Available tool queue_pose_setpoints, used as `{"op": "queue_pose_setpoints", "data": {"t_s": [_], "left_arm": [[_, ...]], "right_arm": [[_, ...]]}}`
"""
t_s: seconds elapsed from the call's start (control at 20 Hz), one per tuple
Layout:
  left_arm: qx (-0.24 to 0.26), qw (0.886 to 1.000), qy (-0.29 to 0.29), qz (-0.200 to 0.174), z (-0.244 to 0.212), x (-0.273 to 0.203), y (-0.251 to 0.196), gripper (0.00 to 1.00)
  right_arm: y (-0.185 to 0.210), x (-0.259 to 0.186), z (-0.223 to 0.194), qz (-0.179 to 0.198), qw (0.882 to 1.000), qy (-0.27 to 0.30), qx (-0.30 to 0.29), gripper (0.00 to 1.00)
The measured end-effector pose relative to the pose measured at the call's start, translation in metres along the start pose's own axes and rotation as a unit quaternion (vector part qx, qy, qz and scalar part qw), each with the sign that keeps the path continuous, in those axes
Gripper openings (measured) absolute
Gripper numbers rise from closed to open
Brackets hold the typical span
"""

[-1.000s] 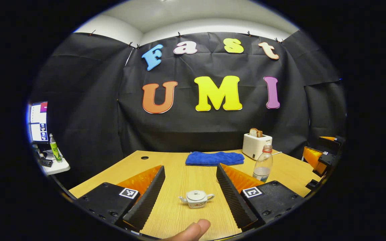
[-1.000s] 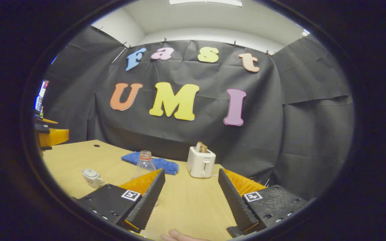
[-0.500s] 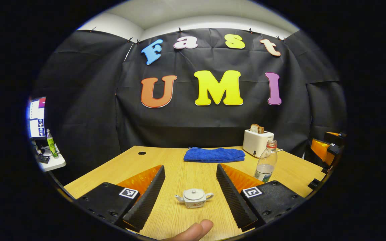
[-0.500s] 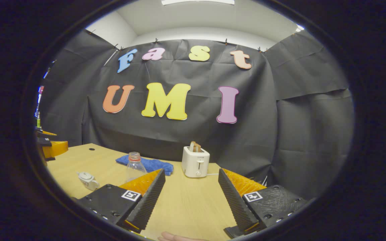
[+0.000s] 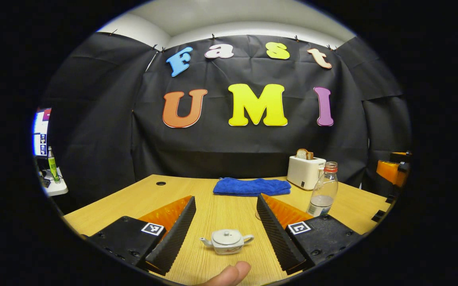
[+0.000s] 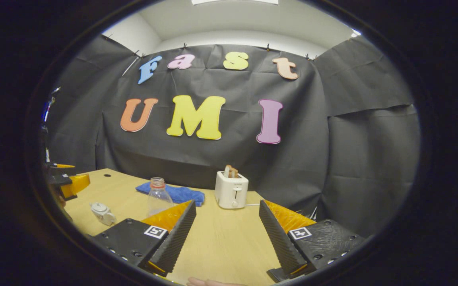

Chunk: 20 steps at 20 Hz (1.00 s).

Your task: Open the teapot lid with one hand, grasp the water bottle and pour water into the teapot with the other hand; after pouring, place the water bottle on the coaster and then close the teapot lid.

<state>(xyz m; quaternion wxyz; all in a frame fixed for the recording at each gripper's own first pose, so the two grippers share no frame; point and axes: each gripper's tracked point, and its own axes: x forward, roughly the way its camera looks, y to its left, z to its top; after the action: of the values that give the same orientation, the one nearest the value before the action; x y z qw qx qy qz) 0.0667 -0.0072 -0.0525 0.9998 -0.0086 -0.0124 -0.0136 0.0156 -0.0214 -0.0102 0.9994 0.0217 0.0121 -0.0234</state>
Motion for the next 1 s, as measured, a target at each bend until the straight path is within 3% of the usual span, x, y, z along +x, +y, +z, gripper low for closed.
{"op": "queue_pose_setpoints", "data": {"t_s": [0.25,0.5,0.6,0.75,1.0], "left_arm": [[0.009,0.999,0.032,-0.005,-0.037,0.018,-0.002,0.97],[0.012,0.998,0.049,-0.025,-0.061,0.028,-0.01,0.87],[0.022,0.998,0.049,-0.026,-0.065,0.034,-0.011,0.77],[0.018,0.996,0.085,-0.022,-0.086,0.04,-0.008,0.4],[0.01,0.996,0.087,-0.016,-0.088,0.041,-0.005,0.35]], "right_arm": [[0.002,-0.001,-0.001,-0.002,1.0,-0.006,-0.012,0.98],[0.007,0.0,-0.003,0.002,1.0,-0.002,-0.016,0.98],[0.011,0.001,-0.006,0.005,1.0,0.001,-0.017,0.98],[0.017,0.003,-0.011,0.011,1.0,0.007,-0.02,0.95],[0.023,0.003,-0.012,0.015,0.999,0.006,-0.032,0.95]]}}
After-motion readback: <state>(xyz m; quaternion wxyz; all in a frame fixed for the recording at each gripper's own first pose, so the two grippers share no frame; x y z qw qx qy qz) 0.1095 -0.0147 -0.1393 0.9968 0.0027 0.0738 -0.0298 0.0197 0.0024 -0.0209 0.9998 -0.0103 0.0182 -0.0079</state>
